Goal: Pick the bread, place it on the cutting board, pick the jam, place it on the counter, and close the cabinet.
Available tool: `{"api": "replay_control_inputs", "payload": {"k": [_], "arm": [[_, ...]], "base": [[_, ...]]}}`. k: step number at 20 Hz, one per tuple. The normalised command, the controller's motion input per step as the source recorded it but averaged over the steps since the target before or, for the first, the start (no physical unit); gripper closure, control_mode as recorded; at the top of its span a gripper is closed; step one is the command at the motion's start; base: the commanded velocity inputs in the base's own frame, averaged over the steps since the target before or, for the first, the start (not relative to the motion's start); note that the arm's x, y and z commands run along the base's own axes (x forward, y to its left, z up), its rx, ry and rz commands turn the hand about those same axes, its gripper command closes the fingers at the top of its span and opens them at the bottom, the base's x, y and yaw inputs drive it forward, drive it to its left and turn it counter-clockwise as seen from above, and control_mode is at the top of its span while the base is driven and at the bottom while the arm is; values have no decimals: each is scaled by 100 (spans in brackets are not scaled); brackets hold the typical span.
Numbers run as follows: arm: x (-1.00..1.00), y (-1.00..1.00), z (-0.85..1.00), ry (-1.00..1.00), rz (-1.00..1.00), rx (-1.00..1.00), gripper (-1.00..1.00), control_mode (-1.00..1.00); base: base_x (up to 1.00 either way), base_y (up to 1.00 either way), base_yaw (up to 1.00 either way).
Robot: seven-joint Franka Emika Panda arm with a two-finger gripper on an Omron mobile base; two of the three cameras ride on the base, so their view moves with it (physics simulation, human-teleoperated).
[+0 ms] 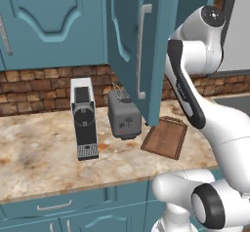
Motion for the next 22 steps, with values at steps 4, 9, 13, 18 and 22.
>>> {"api": "replay_control_inputs", "payload": {"k": [4,9,13,18,22], "arm": [[1,15,6,2,0,0,-100,-100],[18,2,0,0,2,0,-100,-100],[25,0,0,0,5,0,-100,-100],[20,0,0,0,5,0,-100,-100],[18,6,-2,0,5,0,-100,-100]], "base": [[0,0,0],[0,0,0],[0,0,0],[0,0,0],[0,0,0]]}}
